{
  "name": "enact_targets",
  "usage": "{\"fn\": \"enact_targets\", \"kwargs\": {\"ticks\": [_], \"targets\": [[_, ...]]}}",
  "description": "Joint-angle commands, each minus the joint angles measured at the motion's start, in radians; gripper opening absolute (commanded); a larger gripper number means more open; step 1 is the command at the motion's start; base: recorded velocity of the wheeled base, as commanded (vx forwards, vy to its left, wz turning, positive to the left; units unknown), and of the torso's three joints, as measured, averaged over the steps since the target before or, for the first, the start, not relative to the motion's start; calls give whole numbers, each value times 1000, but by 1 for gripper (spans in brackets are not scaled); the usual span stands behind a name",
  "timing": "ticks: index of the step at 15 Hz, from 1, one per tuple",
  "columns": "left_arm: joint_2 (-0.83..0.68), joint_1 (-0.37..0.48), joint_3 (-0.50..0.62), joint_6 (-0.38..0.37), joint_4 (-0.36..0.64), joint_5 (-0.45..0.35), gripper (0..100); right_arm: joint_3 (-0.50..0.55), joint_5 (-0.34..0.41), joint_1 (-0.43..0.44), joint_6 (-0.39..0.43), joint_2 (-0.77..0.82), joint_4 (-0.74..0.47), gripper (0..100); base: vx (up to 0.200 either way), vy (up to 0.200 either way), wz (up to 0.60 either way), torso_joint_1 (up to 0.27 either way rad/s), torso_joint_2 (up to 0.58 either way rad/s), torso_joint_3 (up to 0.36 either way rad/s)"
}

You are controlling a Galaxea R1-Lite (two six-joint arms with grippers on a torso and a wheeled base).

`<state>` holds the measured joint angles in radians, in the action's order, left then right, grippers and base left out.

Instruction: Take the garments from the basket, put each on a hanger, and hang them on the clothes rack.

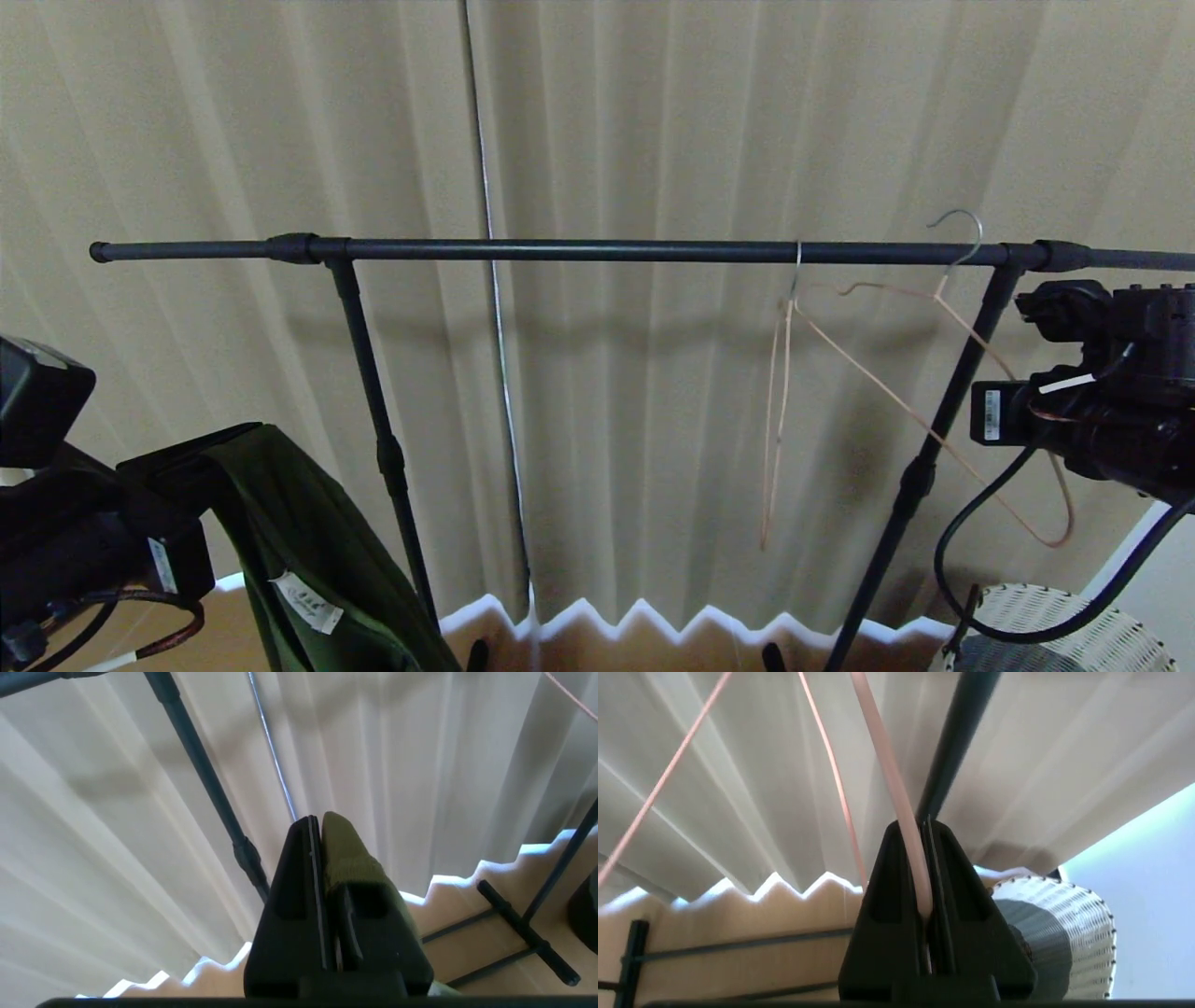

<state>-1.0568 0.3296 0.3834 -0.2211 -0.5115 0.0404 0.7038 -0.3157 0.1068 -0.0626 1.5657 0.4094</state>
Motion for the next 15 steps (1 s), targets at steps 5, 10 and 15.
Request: {"fn": "enact_targets", "kwargs": {"ticks": [5,10,15], "targets": [[20,0,-11,-9,-1,1,0,-119,0,4,1,-147,-1,0,0,0,0,0,0,0],[44,-1,-11,-7,-1,3,0,-172,-2,4,1,-205,-1,0,-40,0,0,0,0,0],[43,-29,-11,-15,1,3,0,-172,-2,5,3,-219,-9,0,-200,0,0,6,2,4]]}}
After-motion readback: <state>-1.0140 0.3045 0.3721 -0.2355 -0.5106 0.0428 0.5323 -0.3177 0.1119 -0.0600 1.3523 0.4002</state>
